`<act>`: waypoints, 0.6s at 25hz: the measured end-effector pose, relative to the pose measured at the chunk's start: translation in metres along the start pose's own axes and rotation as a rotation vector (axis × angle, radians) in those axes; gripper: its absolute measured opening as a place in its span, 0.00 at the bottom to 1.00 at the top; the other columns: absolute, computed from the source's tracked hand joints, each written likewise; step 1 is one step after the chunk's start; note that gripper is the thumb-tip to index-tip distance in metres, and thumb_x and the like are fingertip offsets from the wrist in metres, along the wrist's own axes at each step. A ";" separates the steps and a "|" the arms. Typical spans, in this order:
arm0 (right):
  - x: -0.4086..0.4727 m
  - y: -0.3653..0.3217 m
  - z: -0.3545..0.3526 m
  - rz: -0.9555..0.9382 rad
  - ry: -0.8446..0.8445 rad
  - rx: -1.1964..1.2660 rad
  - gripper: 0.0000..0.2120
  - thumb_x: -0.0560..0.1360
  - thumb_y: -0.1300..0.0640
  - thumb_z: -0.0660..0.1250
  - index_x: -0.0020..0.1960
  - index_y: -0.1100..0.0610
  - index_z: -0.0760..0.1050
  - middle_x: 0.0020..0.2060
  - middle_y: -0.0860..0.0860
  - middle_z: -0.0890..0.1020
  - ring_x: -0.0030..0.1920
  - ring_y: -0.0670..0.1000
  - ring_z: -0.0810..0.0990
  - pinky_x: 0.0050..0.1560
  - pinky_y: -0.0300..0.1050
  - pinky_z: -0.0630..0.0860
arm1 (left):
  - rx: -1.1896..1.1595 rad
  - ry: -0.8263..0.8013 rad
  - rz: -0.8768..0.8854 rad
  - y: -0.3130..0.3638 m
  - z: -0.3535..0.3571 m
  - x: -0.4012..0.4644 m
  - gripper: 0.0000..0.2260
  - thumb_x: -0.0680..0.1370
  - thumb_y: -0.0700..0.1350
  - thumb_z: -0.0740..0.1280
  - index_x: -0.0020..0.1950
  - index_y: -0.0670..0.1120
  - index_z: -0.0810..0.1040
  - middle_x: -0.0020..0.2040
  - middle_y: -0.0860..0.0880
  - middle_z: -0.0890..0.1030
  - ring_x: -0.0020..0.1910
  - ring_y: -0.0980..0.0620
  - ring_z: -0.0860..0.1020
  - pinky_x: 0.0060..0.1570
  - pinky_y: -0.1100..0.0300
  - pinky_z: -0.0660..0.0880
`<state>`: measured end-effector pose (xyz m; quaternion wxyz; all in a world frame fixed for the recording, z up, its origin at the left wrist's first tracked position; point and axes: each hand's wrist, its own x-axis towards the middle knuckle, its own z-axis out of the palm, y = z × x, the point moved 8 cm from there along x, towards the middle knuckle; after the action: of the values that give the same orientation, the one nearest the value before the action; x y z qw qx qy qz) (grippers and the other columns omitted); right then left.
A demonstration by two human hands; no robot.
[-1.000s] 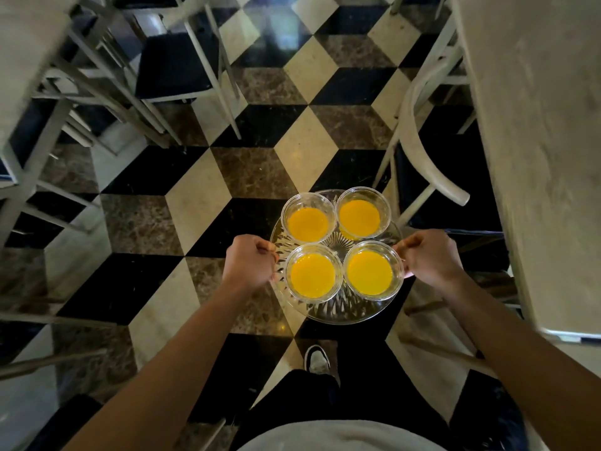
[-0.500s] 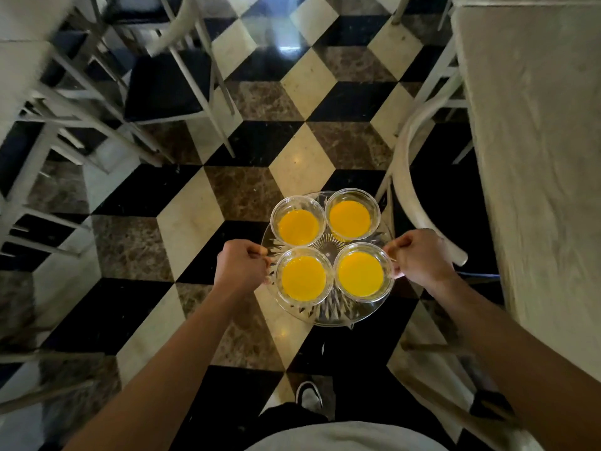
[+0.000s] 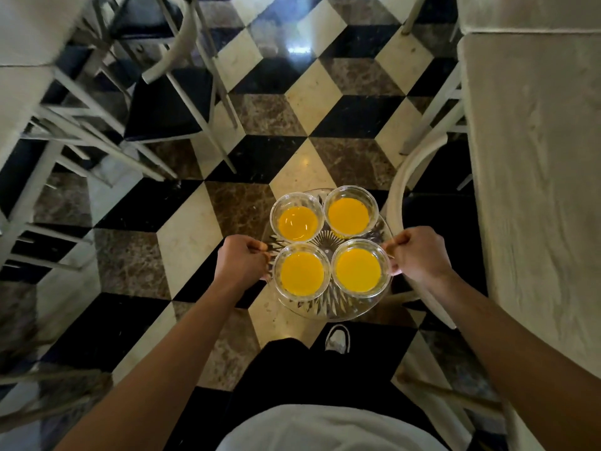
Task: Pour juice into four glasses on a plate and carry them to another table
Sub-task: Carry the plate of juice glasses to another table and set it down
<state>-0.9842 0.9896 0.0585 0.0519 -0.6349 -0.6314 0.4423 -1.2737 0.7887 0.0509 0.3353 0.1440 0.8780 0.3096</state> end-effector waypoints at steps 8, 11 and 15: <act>0.054 -0.024 -0.011 0.022 0.001 0.003 0.05 0.79 0.66 0.70 0.46 0.61 0.83 0.36 0.51 0.85 0.24 0.44 0.83 0.23 0.33 0.77 | -0.006 -0.037 -0.002 0.045 0.013 0.049 0.05 0.77 0.32 0.71 0.44 0.40 0.83 0.38 0.39 0.86 0.40 0.38 0.87 0.42 0.46 0.87; 0.073 -0.033 -0.015 0.021 0.013 0.004 0.05 0.78 0.65 0.70 0.44 0.60 0.83 0.36 0.51 0.86 0.24 0.42 0.83 0.24 0.34 0.78 | 0.005 -0.070 0.005 0.064 0.017 0.070 0.05 0.77 0.31 0.70 0.44 0.39 0.83 0.38 0.39 0.85 0.41 0.37 0.87 0.40 0.48 0.87; 0.102 -0.053 -0.020 0.043 0.037 0.034 0.06 0.78 0.66 0.70 0.43 0.60 0.84 0.34 0.50 0.86 0.24 0.43 0.84 0.25 0.37 0.80 | 0.032 -0.101 0.023 0.096 0.018 0.112 0.06 0.77 0.31 0.70 0.44 0.39 0.83 0.38 0.40 0.86 0.38 0.41 0.88 0.42 0.47 0.87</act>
<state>-1.0311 1.0958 0.0531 0.0648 -0.6554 -0.6087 0.4424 -1.3390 0.9214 0.0459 0.3733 0.1748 0.8632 0.2914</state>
